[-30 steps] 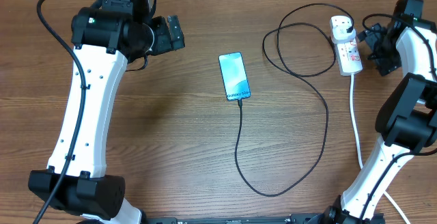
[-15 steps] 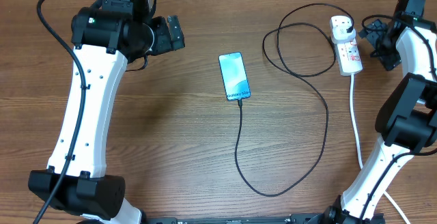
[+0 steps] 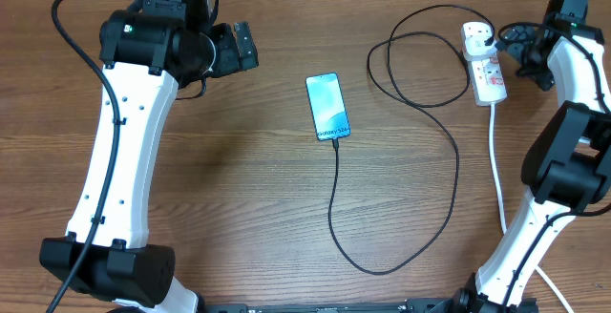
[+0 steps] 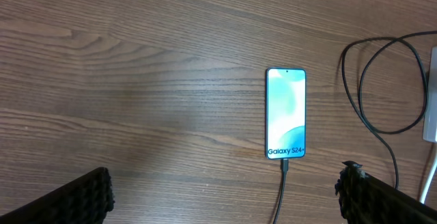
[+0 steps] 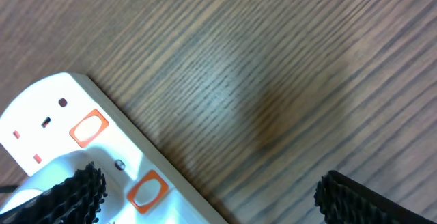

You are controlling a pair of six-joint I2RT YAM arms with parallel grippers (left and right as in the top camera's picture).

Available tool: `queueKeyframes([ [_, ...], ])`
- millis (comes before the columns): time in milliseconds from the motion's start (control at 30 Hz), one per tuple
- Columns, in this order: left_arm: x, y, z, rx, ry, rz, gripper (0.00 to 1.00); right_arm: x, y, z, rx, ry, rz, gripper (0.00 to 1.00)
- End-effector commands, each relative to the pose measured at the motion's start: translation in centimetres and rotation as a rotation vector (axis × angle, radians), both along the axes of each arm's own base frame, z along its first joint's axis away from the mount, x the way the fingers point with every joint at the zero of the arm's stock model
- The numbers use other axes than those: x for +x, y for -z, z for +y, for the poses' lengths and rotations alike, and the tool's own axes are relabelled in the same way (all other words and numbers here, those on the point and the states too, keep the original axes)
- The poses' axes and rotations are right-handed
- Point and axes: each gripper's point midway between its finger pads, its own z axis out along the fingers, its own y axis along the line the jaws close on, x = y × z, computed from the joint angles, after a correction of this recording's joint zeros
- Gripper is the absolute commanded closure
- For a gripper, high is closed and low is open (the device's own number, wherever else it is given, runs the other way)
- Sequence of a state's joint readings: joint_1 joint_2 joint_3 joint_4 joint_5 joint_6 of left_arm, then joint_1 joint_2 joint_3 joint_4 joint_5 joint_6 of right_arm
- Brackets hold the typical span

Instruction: Plug charger to phone and switch on socket

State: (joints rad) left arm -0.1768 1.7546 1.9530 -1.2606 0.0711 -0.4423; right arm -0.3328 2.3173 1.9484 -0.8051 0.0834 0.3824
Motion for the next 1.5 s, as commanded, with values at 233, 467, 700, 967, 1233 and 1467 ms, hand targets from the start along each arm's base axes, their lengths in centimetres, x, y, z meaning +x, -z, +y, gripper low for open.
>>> queueKeyframes([
  [233, 0.0, -0.3, -0.4, -0.013, 0.002, -0.004, 0.0, -1.0, 1.9, -0.4, -0.022, 0.001, 0.068, 0.0],
  [467, 0.0, -0.3, -0.4, -0.013, 0.001, -0.005, 0.0, -1.1, 3.8, 0.1, 0.011, -0.014, 0.091, 0.0],
  [700, 0.0, -0.3, -0.4, -0.013, 0.001, -0.005, 0.0, -0.9, 3.8, 0.4, 0.027, -0.026, 0.084, 0.0],
  [967, 0.0, -0.3, -0.4, -0.013, 0.001, -0.005, 0.0, -1.0, 3.9, 1.5, 0.075, -0.077, 0.086, 0.0],
  [1233, 0.0, -0.3, -0.4, -0.013, 0.001, -0.005, 0.0, -1.2, 4.1, 1.7, 0.078, -0.094, 0.097, 0.0],
  [1467, 0.0, -0.3, -0.4, -0.013, 0.001, -0.005, 0.0, -1.0, 4.1, 2.5, 0.116, -0.113, 0.086, 0.0],
])
